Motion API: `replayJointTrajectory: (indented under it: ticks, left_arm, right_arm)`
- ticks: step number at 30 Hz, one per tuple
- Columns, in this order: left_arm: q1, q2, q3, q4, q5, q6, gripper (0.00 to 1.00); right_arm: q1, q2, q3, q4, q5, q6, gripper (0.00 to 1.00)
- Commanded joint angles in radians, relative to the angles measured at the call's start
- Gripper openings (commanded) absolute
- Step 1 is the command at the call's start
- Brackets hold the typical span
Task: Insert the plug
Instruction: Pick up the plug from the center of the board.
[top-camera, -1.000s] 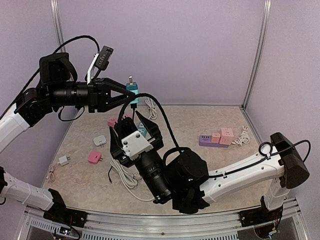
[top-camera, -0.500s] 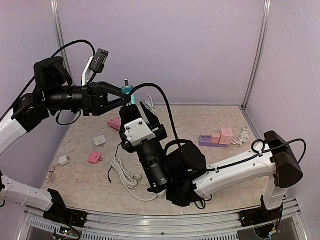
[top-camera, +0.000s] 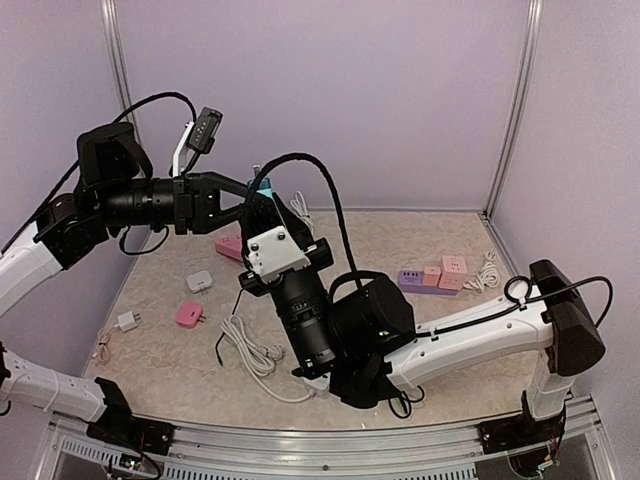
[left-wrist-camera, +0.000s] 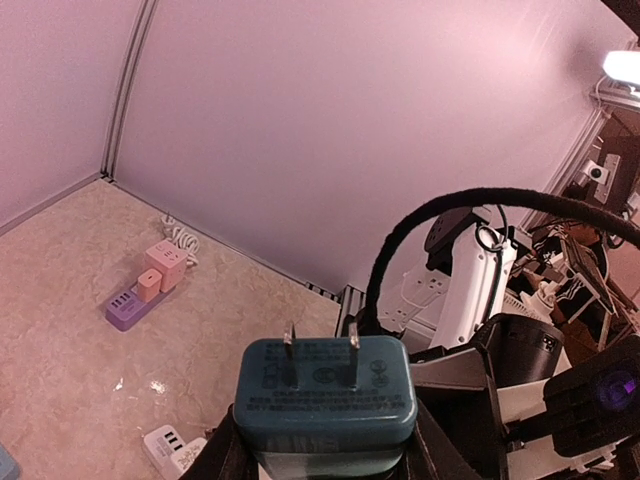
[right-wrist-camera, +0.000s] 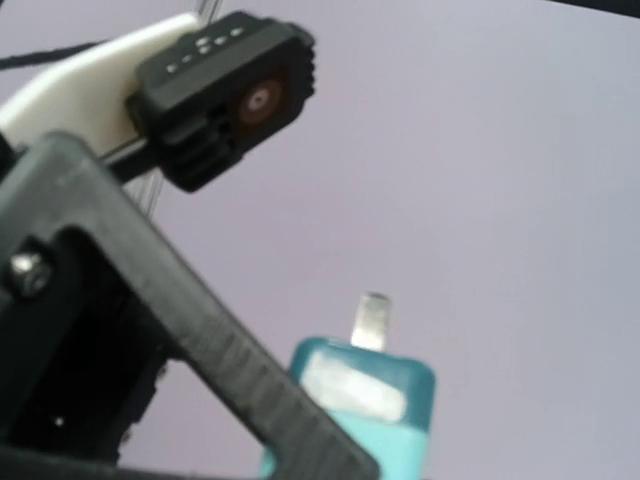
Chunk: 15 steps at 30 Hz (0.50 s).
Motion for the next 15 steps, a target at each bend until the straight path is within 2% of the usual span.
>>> replayJointTrajectory:
  ticks: [1, 4, 8, 12, 13, 14, 15]
  left_arm:
    - [0.003, -0.002, -0.015, 0.067, 0.03, -0.021, 0.0]
    - [0.004, -0.002, -0.025, 0.079, 0.038, -0.025, 0.0]
    - [0.002, 0.002, -0.035, 0.087, 0.056, -0.02, 0.0]
    - [0.016, -0.003, -0.064, 0.089, 0.068, -0.007, 0.02]
    - [0.022, -0.004, -0.077, 0.09, 0.077, 0.006, 0.19]
    - [0.03, -0.009, -0.085, 0.091, 0.093, 0.032, 0.47]
    - [0.041, -0.014, -0.091, 0.086, 0.104, 0.066, 0.84]
  right_arm:
    - [-0.022, 0.012, 0.016, 0.263, -0.002, 0.032, 0.3]
    - [-0.031, 0.014, 0.019, 0.253, 0.0, 0.045, 0.24]
    - [-0.04, 0.002, 0.009, 0.205, 0.005, 0.07, 0.02]
    - [-0.045, -0.05, -0.059, 0.134, -0.02, 0.117, 0.0]
    - [-0.045, -0.075, -0.082, 0.099, -0.032, 0.141, 0.0]
    - [-0.045, -0.104, -0.107, 0.043, -0.049, 0.173, 0.0]
    - [-0.045, -0.134, -0.129, -0.024, -0.078, 0.217, 0.0]
